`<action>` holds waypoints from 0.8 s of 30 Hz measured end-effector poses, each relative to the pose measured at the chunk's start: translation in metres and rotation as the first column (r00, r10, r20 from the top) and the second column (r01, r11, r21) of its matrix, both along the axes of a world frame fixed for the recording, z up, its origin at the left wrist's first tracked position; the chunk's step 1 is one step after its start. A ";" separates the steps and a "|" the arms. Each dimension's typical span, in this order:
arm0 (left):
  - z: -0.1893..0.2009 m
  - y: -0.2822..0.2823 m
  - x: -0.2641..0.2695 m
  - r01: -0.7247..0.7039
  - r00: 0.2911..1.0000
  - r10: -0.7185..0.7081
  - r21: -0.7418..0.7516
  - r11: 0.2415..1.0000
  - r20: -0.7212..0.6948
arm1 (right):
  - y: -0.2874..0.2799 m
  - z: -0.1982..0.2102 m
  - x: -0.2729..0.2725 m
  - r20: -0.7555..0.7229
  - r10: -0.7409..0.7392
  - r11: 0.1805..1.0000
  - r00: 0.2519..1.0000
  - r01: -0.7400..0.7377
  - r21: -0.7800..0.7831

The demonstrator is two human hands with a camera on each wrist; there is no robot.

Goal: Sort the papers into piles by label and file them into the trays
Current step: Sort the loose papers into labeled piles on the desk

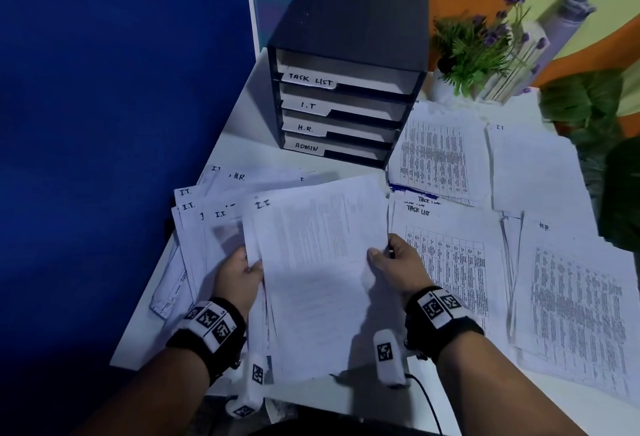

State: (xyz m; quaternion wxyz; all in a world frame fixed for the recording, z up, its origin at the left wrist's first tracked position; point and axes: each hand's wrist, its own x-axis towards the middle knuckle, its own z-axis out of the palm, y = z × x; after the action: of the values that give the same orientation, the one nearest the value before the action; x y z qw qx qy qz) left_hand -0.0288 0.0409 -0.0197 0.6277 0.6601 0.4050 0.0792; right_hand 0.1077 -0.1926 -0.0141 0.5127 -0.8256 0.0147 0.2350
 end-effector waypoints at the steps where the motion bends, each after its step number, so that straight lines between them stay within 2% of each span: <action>1: -0.001 0.002 0.000 0.016 1.000 -0.015 0.030 0.999 -0.011 | 0.002 0.001 -0.001 -0.024 -0.016 0.998 1.000 0.017 0.060; 3: -0.003 0.012 0.000 0.059 0.991 -0.032 0.211 0.976 -0.129 | 0.007 0.001 -0.004 -0.054 -0.010 0.987 0.998 0.019 0.162; 6: -0.009 0.030 -0.007 0.153 0.931 0.020 0.438 0.886 -0.365 | 0.016 0.004 -0.014 -0.047 0.086 0.967 0.995 -0.072 0.243; 9: -0.011 0.037 -0.017 0.214 0.861 0.039 0.432 0.876 -0.507 | 0.022 -0.001 -0.025 -0.017 0.192 0.965 0.981 -0.185 0.184; 12: -0.013 0.040 -0.020 0.175 0.862 0.062 0.409 0.896 -0.503 | 0.025 -0.011 -0.033 -0.036 0.189 0.979 0.981 -0.185 0.086; 15: -0.014 0.040 -0.018 0.100 0.888 0.036 0.269 0.958 -0.459 | 0.029 -0.014 -0.032 -0.007 0.133 0.991 0.991 -0.133 -0.007; 17: -0.015 0.039 -0.018 0.090 0.889 0.022 0.221 0.971 -0.457 | 0.031 -0.017 -0.026 0.029 0.057 0.997 0.998 -0.055 -0.060; 21: -0.009 0.033 -0.014 0.200 0.852 0.011 0.345 0.917 -0.523 | 0.026 -0.026 -0.011 0.015 -0.064 0.988 0.998 0.066 -0.139; 24: -0.006 0.027 -0.009 0.193 0.871 -0.006 0.331 0.924 -0.491 | 0.021 -0.025 -0.005 0.010 -0.081 0.980 0.997 0.081 -0.183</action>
State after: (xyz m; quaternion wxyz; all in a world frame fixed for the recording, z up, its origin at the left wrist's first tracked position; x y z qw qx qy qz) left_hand -0.0377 0.0679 -0.0262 0.3749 0.7852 0.4908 -0.0456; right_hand 0.1031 -0.1717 -0.0390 0.4435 -0.8684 0.0693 0.2107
